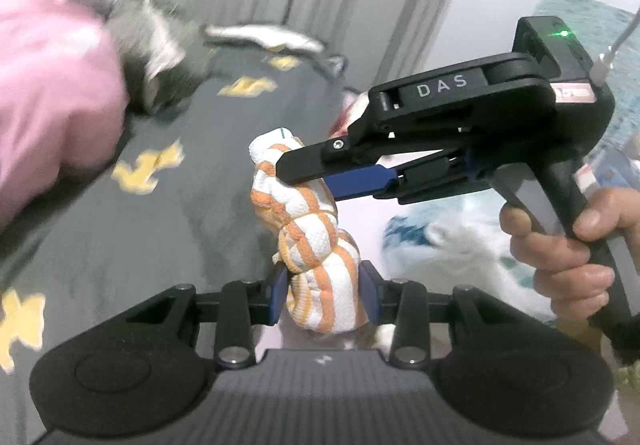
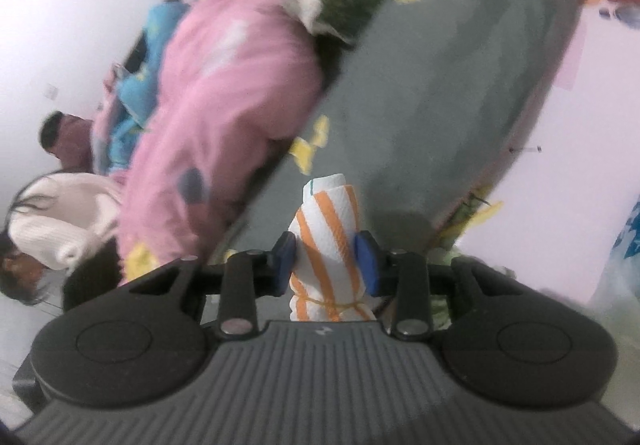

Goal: Organize soft objects
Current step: 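Carry the striped towel into the cardboard box and open the right gripper, then withdraw the right gripper from the cardboard box toward the bed, then reach the left gripper to the gold tissue pack and grasp it, then grasp the green floral cloth with the right gripper while the left gripper holds the gold pack, then carry the gold pack with the left gripper while the right gripper carries the green cloth to the box, then lower the gold pack into the box and open the left gripper while the right gripper releases the cloth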

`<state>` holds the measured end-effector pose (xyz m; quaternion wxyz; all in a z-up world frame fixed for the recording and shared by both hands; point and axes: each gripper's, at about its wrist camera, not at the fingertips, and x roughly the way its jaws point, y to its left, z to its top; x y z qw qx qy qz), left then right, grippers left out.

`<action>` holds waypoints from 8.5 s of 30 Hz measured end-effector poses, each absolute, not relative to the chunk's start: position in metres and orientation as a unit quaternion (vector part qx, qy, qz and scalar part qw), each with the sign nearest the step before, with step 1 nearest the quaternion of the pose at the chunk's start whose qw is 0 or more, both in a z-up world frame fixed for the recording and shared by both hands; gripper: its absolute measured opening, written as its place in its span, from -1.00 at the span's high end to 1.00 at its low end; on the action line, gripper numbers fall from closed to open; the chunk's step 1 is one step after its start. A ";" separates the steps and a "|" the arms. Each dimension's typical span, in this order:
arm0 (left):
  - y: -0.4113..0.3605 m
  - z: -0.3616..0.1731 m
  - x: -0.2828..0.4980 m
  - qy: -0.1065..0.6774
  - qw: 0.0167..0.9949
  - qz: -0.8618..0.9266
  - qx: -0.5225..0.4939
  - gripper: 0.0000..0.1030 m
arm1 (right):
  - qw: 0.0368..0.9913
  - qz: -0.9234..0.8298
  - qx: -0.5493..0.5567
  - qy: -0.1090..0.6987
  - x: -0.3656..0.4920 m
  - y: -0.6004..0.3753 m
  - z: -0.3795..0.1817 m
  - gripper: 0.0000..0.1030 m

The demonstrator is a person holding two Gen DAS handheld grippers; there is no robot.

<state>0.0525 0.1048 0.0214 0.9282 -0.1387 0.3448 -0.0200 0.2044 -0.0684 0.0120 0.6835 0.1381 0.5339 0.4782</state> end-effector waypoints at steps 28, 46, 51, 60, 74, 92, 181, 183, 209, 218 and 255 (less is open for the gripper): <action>-0.204 0.036 0.128 0.415 0.828 -0.370 -0.073 0.23 | 0.816 0.252 0.278 0.440 0.133 -0.491 0.072 0.37; -0.215 0.017 0.159 0.462 0.817 -0.339 -0.063 -0.16 | 0.794 0.195 0.268 0.509 0.162 -0.548 -0.026 0.35; -0.177 0.040 0.159 0.438 0.836 -0.323 -0.076 -0.33 | 0.794 0.194 0.304 0.489 0.154 -0.553 -0.009 0.30; -0.041 0.071 0.139 0.383 0.900 -0.179 -0.108 -0.48 | 0.823 0.224 0.336 0.401 0.132 -0.529 0.045 -0.17; 0.050 0.009 0.073 0.395 0.913 -0.015 -0.100 -0.45 | 0.756 0.377 0.280 0.455 0.168 -0.356 0.042 -0.34; 0.032 -0.071 0.068 0.406 0.912 -0.032 -0.049 0.40 | 0.724 0.398 0.241 0.510 0.163 -0.182 -0.052 -0.21; 0.054 -0.080 0.067 0.454 0.891 -0.022 -0.026 -0.08 | 0.765 0.351 -0.019 0.539 0.188 -0.064 -0.078 -0.50; 0.052 -0.081 0.067 0.453 0.891 -0.021 -0.024 -0.07 | 0.768 0.348 -0.030 0.536 0.187 -0.061 -0.077 -0.42; 0.043 -0.055 0.055 0.432 0.901 -0.021 -0.027 -0.06 | 0.790 0.351 0.068 0.498 0.183 -0.113 -0.044 0.46; 0.018 0.002 0.053 0.379 0.920 -0.092 -0.037 -0.06 | 0.832 0.330 0.161 0.416 0.138 -0.240 0.035 0.46; -0.282 0.025 0.160 0.457 0.823 -0.338 0.001 -0.07 | 0.927 0.048 0.271 0.254 -0.019 -0.595 0.039 -0.71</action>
